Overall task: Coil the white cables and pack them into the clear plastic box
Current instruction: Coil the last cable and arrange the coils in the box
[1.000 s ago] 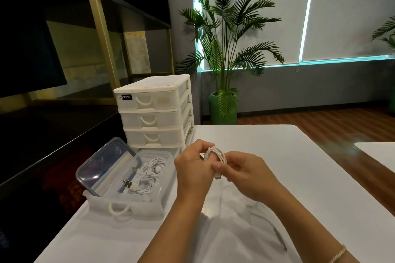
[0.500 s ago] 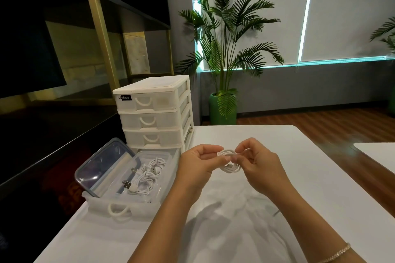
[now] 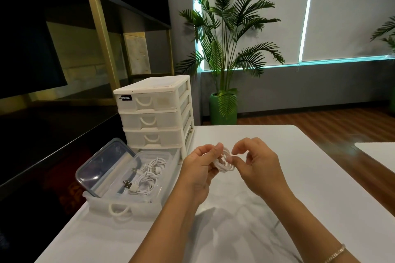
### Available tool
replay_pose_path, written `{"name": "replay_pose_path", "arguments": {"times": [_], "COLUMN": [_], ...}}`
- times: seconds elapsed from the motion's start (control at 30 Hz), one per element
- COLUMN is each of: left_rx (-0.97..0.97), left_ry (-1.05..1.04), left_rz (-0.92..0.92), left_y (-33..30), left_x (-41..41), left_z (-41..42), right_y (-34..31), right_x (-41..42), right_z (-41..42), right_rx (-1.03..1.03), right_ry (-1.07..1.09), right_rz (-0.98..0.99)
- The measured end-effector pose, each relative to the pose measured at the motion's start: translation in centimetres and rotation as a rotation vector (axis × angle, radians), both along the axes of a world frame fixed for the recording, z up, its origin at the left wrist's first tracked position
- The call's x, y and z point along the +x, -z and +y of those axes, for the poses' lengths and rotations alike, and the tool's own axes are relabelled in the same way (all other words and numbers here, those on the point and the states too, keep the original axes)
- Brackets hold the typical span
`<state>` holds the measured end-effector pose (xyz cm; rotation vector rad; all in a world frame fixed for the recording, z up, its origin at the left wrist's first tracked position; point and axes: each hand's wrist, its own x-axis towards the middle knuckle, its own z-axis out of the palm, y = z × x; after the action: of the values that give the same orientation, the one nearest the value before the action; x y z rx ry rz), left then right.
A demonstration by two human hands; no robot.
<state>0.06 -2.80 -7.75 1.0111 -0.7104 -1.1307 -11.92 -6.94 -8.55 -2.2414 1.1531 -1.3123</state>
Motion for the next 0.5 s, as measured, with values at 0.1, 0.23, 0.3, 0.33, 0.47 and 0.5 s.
{"name": "replay_pose_path", "arguments": {"times": [0.1,0.23,0.3,0.33,0.47,0.5], "left_rx": [-0.017,-0.053,-0.067,-0.068,-0.046,-0.042], "left_ry": [0.015,0.003,0.005,0.008,0.039,0.053], "left_rz": [-0.051,-0.039,-0.033,-0.034,-0.067,-0.073], "left_y": [0.12,0.19,0.24,0.27,0.26,0.26], "left_x": [-0.26,-0.11,-0.01,-0.01,0.14,0.26], "left_z": [-0.02,-0.01,-0.05,-0.09,-0.01,0.05], "right_y": [0.26,0.15,0.02,-0.07,-0.51,-0.54], "right_x": [-0.01,0.06,0.22,0.20,-0.22,-0.28], "right_z": [-0.13,-0.04,0.07,0.06,-0.13,-0.14], "right_rx": [-0.082,-0.027,0.020,0.045,0.098,0.106], "right_ry": [-0.012,-0.036,-0.057,-0.065,-0.064,-0.058], "right_rz": [0.005,0.041,0.058,0.058,0.059,0.062]}}
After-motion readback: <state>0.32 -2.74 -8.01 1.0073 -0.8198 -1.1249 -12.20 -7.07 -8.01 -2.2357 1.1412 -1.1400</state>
